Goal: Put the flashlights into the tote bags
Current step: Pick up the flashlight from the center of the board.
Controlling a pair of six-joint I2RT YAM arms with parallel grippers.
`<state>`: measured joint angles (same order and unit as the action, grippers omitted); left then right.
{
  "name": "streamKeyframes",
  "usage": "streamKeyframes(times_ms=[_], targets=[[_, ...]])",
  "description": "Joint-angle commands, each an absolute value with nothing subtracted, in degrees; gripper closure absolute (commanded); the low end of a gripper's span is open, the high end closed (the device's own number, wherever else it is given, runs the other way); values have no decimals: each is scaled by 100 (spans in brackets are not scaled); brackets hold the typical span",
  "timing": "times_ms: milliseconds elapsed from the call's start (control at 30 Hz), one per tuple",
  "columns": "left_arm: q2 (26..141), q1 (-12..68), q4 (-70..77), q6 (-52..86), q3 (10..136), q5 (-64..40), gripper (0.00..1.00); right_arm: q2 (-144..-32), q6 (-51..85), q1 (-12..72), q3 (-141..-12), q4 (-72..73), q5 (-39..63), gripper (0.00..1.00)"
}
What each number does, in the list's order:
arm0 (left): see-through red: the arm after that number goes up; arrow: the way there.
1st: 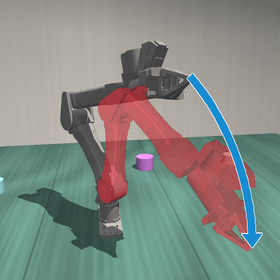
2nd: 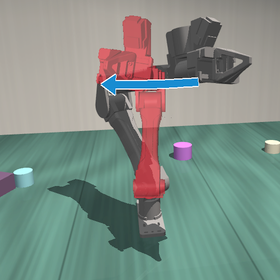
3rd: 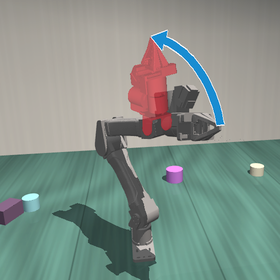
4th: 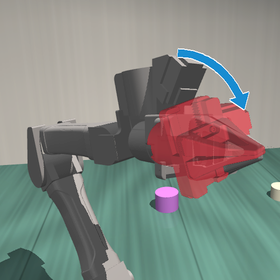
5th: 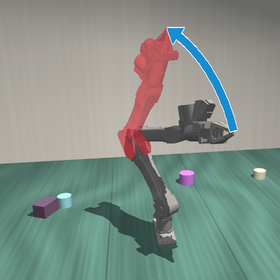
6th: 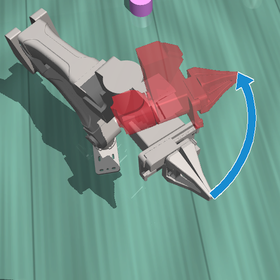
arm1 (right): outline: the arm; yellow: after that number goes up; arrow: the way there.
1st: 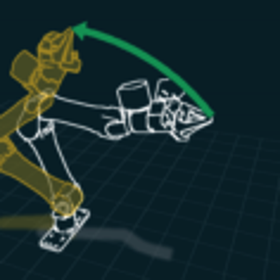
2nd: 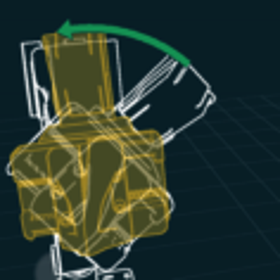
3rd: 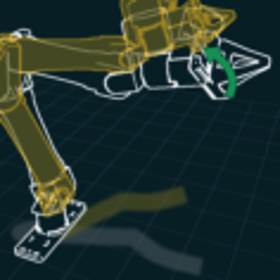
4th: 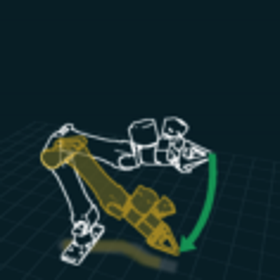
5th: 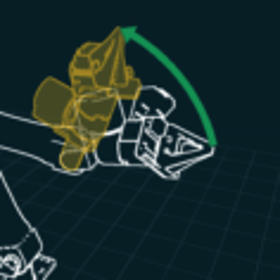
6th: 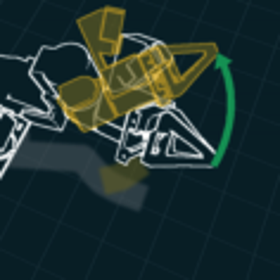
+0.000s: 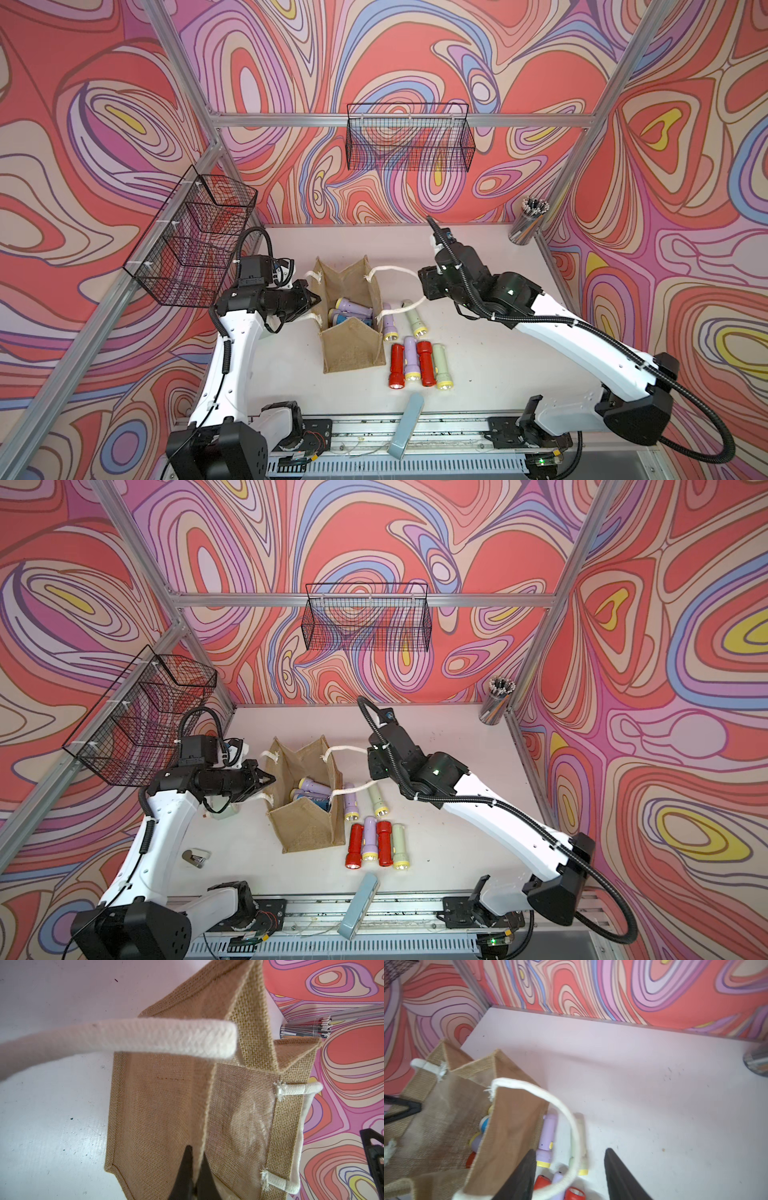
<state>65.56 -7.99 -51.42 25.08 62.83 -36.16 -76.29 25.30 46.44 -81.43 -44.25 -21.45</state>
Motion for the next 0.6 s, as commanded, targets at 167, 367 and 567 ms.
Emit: streamKeyframes(times_ms=[167, 367, 567], targets=[[6574, -860, -5342, 2376, 6458, -3540, 98, -7171, 3441, 3362, -6842, -4568, -1449, 45], [6598, -861, -5430, 2362, 6545, -3549, 98, -7729, 3557, 2795, -5899, -3507, 182, 44], [6584, -861, -5456, 2346, 6548, -3550, 98, -8745, 3438, 2794, -5927, -2602, 1238, 44]])
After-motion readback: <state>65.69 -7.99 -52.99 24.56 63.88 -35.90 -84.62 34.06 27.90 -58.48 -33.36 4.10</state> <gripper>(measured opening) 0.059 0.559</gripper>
